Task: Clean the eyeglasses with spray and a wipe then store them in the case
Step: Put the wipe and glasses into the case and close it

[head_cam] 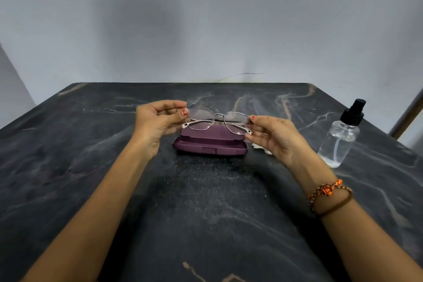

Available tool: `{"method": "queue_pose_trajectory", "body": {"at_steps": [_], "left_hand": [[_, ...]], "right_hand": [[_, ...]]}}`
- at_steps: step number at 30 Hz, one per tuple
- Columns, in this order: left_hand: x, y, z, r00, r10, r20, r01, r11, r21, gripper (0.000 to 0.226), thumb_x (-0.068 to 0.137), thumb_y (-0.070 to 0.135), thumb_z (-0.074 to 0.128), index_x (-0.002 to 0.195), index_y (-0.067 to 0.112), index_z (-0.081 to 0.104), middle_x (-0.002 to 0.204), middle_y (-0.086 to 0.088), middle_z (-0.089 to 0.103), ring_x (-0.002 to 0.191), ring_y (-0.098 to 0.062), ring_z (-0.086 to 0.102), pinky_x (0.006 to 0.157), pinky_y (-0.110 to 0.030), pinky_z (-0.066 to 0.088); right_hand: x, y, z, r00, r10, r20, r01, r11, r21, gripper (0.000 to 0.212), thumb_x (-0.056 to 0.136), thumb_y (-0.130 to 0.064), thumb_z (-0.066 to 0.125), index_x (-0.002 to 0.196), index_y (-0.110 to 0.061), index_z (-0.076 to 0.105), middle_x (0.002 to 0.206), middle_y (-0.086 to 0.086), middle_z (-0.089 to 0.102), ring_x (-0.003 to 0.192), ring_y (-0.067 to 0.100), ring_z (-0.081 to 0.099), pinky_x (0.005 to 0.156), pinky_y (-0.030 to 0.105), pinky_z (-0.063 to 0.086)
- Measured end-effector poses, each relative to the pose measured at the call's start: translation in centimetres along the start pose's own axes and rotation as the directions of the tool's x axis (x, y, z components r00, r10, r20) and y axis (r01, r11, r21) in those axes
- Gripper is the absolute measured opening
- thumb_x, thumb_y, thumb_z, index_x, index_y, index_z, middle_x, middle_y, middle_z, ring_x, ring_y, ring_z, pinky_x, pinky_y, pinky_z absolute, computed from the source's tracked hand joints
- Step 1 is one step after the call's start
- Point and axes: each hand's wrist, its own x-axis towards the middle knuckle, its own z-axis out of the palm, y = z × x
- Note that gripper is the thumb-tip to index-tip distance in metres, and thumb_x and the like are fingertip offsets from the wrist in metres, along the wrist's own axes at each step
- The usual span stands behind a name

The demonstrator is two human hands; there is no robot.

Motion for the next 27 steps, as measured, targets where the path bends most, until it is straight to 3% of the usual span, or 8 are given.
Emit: {"method": "queue_pose_trajectory", "body": {"at_steps": [5, 10, 15, 21, 27], "left_hand": [[-1.1, 2.0, -2.9, 0.99, -0.092, 0.106, 0.08, 0.99, 0.115, 0.018, 0.058, 0.002, 0.067, 0.074, 0.011, 0.066, 0.055, 0.004, 0.071, 0.056, -0.006, 0.067, 0.046, -0.014, 0.052], [-2.9, 1.8, -7.5, 0.981, -0.187, 0.054, 0.17, 0.958, 0.229, 0.017, 0.07, -0.007, 0.062, 0.074, 0.009, 0.065, 0.053, 0.004, 0.07, 0.054, -0.005, 0.066, 0.045, -0.014, 0.051], [-5.0, 0.6, -10.9, 0.99, -0.139, -0.038, 0.144, 0.952, 0.272, 0.018, 0.068, -0.007, 0.064, 0.071, 0.01, 0.065, 0.052, 0.004, 0.07, 0.052, -0.005, 0.066, 0.046, -0.014, 0.052], [-5.6, -0.6, -11.5, 0.995, -0.079, -0.061, 0.094, 0.945, 0.314, 0.021, 0.067, -0.011, 0.065, 0.071, 0.01, 0.066, 0.053, 0.006, 0.07, 0.054, -0.004, 0.066, 0.05, -0.012, 0.052], [-5.4, -1.1, -11.3, 0.997, -0.068, -0.045, 0.08, 0.926, 0.37, 0.022, 0.065, -0.012, 0.067, 0.071, 0.009, 0.066, 0.052, 0.008, 0.069, 0.055, -0.001, 0.065, 0.054, -0.009, 0.051]], "right_hand": [[-2.2, 0.5, 0.6, 0.995, -0.058, 0.077, 0.068, 0.988, -0.136, 0.013, 0.084, -0.003, 0.059, 0.072, -0.003, 0.063, 0.051, -0.001, 0.067, 0.049, 0.005, 0.064, 0.051, 0.018, 0.056], [-3.7, 2.7, 3.6, 0.989, -0.024, 0.149, 0.054, 0.978, -0.201, 0.017, 0.084, -0.003, 0.059, 0.068, -0.004, 0.062, 0.049, -0.001, 0.063, 0.045, 0.004, 0.062, 0.049, 0.016, 0.054], [-4.5, 5.8, 6.3, 0.984, -0.01, 0.177, 0.064, 0.951, -0.304, 0.018, 0.085, -0.003, 0.059, 0.067, -0.007, 0.061, 0.064, 0.007, 0.06, 0.044, 0.002, 0.062, 0.047, 0.014, 0.053], [-4.8, 7.9, 6.7, 0.99, -0.033, 0.139, 0.084, 0.924, -0.373, 0.018, 0.085, -0.003, 0.059, 0.069, -0.009, 0.063, 0.064, 0.007, 0.062, 0.047, 0.003, 0.063, 0.051, 0.014, 0.054], [-4.7, 8.4, 6.4, 0.978, -0.148, 0.145, 0.202, 0.846, -0.493, 0.02, 0.081, -0.006, 0.065, 0.064, -0.017, 0.066, 0.061, 0.002, 0.065, 0.051, 0.004, 0.064, 0.053, 0.014, 0.053]]}}
